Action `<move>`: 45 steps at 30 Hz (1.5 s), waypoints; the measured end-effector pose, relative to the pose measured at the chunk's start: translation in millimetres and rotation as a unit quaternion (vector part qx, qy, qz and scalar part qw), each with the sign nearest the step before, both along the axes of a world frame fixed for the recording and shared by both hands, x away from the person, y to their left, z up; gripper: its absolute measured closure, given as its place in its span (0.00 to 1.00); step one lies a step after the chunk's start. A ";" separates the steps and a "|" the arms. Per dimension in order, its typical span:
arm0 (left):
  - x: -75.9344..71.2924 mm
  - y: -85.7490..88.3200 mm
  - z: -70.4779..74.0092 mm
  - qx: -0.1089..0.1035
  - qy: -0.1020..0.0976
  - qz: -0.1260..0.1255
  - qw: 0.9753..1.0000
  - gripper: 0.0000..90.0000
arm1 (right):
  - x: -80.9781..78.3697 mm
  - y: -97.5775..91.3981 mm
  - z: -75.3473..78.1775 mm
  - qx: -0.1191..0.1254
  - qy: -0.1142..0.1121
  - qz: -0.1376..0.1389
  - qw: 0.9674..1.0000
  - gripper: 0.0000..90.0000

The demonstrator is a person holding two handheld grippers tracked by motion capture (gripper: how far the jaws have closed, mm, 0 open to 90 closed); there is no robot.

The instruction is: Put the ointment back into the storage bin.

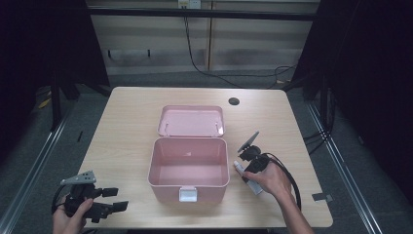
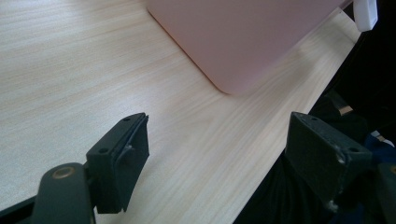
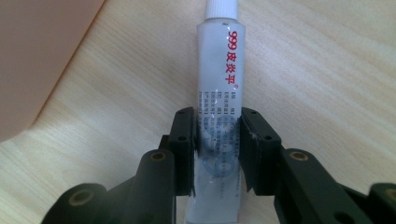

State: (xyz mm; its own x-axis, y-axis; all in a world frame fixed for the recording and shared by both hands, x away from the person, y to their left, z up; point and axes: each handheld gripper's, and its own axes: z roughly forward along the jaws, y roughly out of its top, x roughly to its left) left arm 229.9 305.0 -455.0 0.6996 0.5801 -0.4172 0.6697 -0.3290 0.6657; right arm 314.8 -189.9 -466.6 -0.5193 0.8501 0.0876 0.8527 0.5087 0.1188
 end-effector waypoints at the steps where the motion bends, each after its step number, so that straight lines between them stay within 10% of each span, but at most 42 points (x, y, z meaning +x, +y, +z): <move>1: 0.0 0.0 0.0 0.000 0.000 0.000 1.000 0.24 | 0.0 0.0 0.0 0.000 0.000 0.000 1.000 0.76; 45: -0.3 0.0 -0.6 0.001 0.001 0.003 1.000 0.24 | -6.4 -7.4 24.9 -0.004 0.022 0.064 0.998 0.79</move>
